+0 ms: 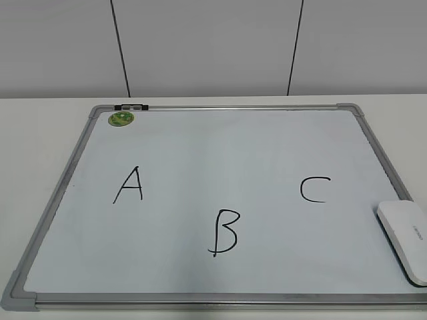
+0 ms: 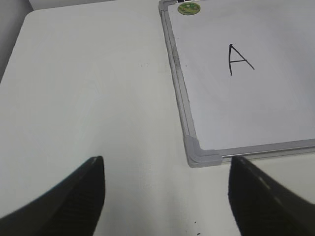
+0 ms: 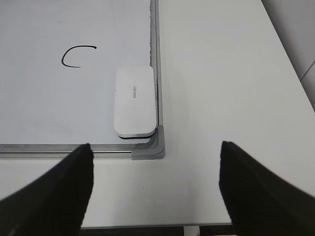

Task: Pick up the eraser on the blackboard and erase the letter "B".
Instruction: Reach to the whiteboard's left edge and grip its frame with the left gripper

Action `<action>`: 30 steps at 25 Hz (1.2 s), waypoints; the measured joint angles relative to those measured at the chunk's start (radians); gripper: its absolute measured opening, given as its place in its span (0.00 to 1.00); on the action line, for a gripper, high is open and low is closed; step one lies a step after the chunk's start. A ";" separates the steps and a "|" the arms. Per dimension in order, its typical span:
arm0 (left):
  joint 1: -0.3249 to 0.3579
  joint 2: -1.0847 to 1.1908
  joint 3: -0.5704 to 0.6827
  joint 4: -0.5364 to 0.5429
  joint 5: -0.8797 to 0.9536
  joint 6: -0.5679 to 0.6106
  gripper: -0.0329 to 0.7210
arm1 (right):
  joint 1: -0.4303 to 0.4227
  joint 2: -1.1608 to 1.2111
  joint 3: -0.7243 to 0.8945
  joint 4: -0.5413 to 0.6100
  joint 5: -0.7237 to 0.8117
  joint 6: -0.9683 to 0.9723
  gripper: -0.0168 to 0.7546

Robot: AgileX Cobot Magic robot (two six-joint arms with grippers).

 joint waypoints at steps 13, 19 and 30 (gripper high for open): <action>0.000 0.003 0.000 -0.019 -0.002 0.000 0.83 | 0.000 0.000 0.000 0.000 0.000 0.000 0.79; 0.000 0.146 -0.044 -0.043 -0.081 0.000 0.83 | 0.000 0.000 0.000 0.000 0.000 0.000 0.79; 0.000 0.814 -0.183 -0.083 -0.336 0.000 0.82 | 0.000 0.000 0.000 0.000 0.000 0.000 0.79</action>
